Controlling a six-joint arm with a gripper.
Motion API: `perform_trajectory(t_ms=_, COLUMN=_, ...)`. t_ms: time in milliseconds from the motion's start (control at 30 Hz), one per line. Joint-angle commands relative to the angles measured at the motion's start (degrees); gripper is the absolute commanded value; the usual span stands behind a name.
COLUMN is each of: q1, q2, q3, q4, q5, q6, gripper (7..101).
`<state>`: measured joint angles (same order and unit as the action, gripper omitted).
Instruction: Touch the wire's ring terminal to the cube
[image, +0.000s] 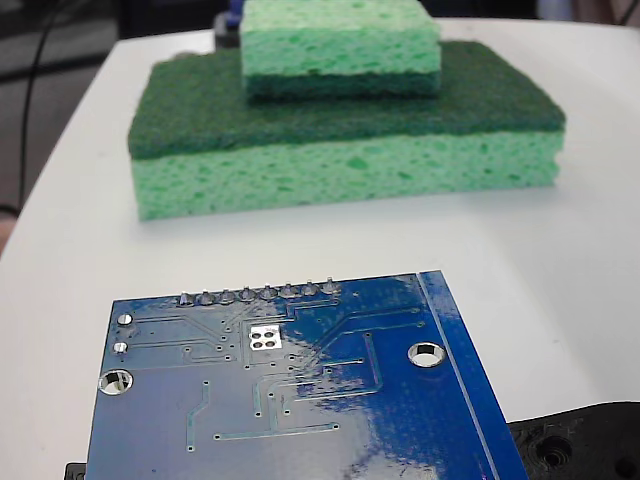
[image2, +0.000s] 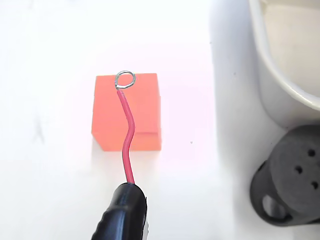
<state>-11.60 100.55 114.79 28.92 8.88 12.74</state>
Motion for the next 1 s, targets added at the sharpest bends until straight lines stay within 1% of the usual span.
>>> perform_trajectory(t_ms=33, q1=0.0, q2=-2.72, q3=-2.02, q4=-1.14, q5=-0.7, q6=0.0, gripper=100.3)
perform_trajectory(t_ms=233, q1=0.0, q2=-9.23, q3=-8.09, q4=0.44, q5=-2.11, q6=0.0, gripper=100.3)
perform_trajectory(t_ms=367, q1=0.0, q2=-11.95, q3=-11.16, q4=2.37, q5=-1.93, q6=0.09, gripper=100.3)
perform_trajectory(t_ms=500, q1=-0.26, q2=-13.45, q3=-12.22, q4=2.64, q5=-1.67, q6=0.53, gripper=100.3)
perform_trajectory(t_ms=600, q1=-0.62, q2=-15.64, q3=-15.29, q4=5.54, q5=-0.62, q6=0.62, gripper=100.3)
perform_trajectory(t_ms=800, q1=-0.7, q2=-20.92, q3=-22.06, q4=9.58, q5=-0.88, q6=-0.09, gripper=100.3)
perform_trajectory(t_ms=1000, q1=-0.7, q2=-22.15, q3=-23.12, q4=9.67, q5=-0.97, q6=-0.26, gripper=100.3)
